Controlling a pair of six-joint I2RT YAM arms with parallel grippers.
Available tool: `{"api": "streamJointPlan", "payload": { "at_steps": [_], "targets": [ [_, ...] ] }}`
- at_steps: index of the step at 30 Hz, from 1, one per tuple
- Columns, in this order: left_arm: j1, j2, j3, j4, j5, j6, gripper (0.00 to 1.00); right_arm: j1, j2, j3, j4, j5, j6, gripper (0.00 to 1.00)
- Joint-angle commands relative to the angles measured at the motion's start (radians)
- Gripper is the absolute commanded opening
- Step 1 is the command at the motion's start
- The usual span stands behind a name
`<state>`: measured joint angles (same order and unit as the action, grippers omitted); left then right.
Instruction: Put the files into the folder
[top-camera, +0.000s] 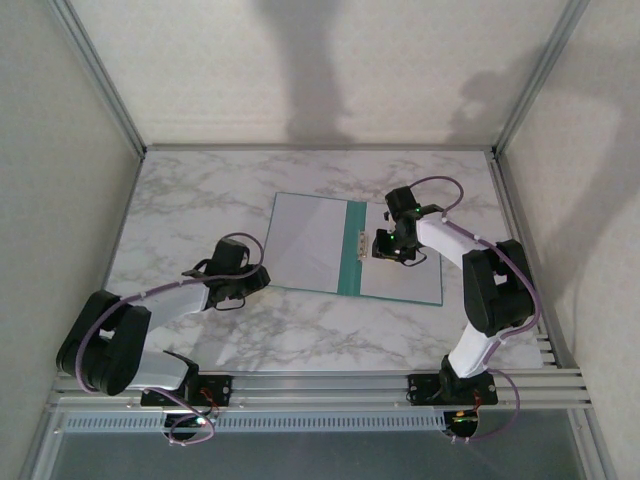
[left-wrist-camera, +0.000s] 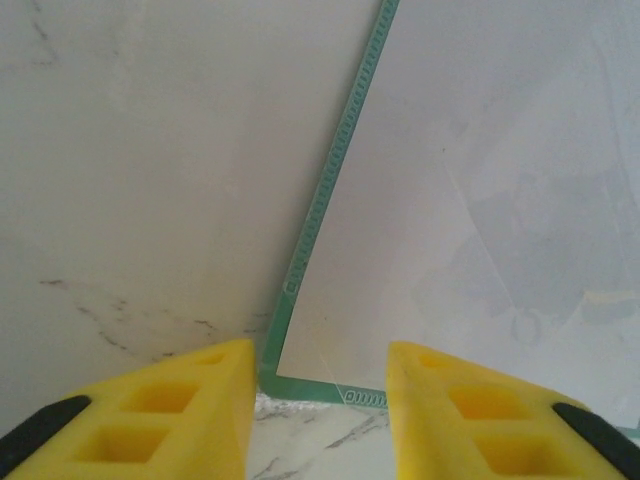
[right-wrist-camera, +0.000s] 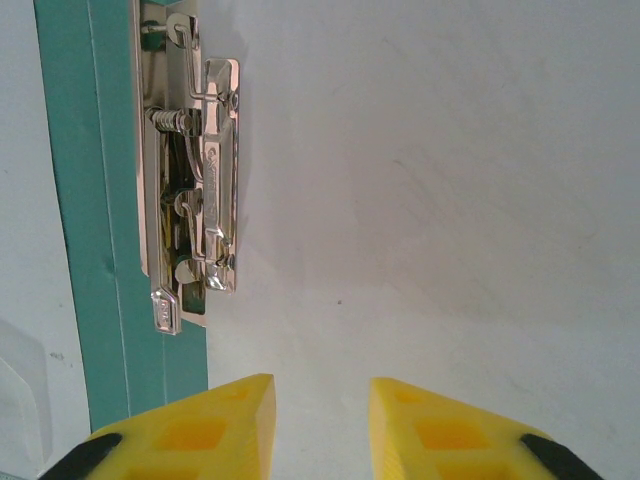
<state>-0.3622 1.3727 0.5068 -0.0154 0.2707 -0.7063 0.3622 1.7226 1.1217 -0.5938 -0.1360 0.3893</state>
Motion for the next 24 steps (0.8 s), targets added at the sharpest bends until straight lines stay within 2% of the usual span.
{"api": "streamJointPlan", "payload": {
  "at_steps": [1, 11, 19, 24],
  "targets": [
    [0.013, 0.011, -0.017, 0.045, 0.042, -0.019, 0.37, -0.008, 0.004, -0.006, 0.001, -0.017, 0.018, 0.31],
    [0.056, 0.012, -0.064, 0.163, 0.117, -0.038, 0.31, -0.018, 0.011, -0.018, 0.017, -0.035, 0.023, 0.31],
    [0.091, 0.025, -0.096, 0.314, 0.195, -0.044, 0.21, -0.02, 0.003, -0.021, 0.015, -0.038, 0.021, 0.31],
    [0.128, 0.038, -0.118, 0.401, 0.211, -0.028, 0.09, -0.023, -0.023, -0.008, 0.007, -0.062, 0.026, 0.32]
  ]
}}
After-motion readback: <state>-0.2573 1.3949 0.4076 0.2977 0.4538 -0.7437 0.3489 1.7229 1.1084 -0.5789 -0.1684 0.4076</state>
